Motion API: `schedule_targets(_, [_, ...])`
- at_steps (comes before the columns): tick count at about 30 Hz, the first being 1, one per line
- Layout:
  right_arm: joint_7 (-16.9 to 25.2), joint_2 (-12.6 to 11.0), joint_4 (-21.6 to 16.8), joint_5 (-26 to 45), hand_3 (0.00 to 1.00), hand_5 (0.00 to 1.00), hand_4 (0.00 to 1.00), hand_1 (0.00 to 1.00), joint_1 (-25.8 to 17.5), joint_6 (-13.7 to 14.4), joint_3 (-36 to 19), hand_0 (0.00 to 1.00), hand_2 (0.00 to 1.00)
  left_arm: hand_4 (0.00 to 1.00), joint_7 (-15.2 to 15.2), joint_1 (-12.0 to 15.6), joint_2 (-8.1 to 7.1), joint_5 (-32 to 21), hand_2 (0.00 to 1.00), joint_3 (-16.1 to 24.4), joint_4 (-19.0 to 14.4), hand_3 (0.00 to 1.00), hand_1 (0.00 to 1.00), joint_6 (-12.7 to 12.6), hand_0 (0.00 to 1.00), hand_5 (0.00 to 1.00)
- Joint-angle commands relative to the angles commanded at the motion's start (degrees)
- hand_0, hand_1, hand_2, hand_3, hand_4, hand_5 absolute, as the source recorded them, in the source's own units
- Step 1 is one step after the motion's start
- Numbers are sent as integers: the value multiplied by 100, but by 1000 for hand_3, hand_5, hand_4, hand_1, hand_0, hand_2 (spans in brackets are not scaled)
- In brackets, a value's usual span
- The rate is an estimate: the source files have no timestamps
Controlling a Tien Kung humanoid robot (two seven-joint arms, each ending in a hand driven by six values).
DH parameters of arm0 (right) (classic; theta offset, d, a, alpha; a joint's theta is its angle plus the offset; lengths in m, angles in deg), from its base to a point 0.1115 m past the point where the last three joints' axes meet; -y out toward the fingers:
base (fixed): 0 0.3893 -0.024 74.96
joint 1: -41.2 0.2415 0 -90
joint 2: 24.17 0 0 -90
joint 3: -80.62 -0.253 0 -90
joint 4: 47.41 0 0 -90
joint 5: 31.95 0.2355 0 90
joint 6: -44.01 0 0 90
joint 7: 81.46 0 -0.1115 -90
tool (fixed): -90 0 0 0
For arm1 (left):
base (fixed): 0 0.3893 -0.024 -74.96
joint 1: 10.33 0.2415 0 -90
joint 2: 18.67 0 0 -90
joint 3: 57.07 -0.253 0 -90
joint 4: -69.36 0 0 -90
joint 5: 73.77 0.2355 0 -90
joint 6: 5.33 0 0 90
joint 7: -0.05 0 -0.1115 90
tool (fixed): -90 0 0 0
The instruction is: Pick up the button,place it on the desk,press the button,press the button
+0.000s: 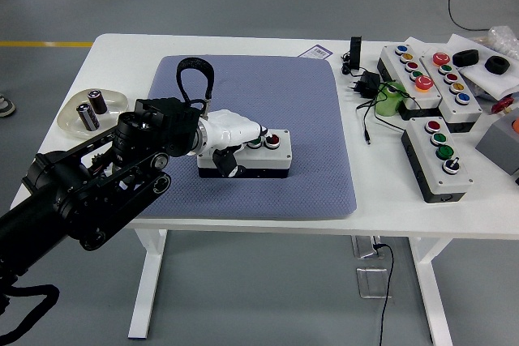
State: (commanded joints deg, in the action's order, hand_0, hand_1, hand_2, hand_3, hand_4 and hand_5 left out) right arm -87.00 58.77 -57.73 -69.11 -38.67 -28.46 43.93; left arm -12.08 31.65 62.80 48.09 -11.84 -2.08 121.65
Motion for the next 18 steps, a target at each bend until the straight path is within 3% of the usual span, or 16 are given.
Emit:
schedule_targets(6, [-2, 3, 0, 0, 644, 270, 265, 567, 2, 0, -7, 651, 600, 634, -2, 4, -5, 14, 57, -15, -32, 871, 20, 0, 5, 2])
schedule_targets(10, [-1, 1, 0, -11, 644, 270, 265, 567, 2, -4, -13, 651, 600, 634, -23, 34, -16, 59, 57, 182, -140, 871, 20, 0, 5, 2])
schedule_targets(18, [3, -1, 0, -20, 643, 271, 266, 567, -3, -3, -26, 652, 600, 631, -2, 298, 9, -44, 58, 1262, -334, 873, 22, -47, 5, 2])
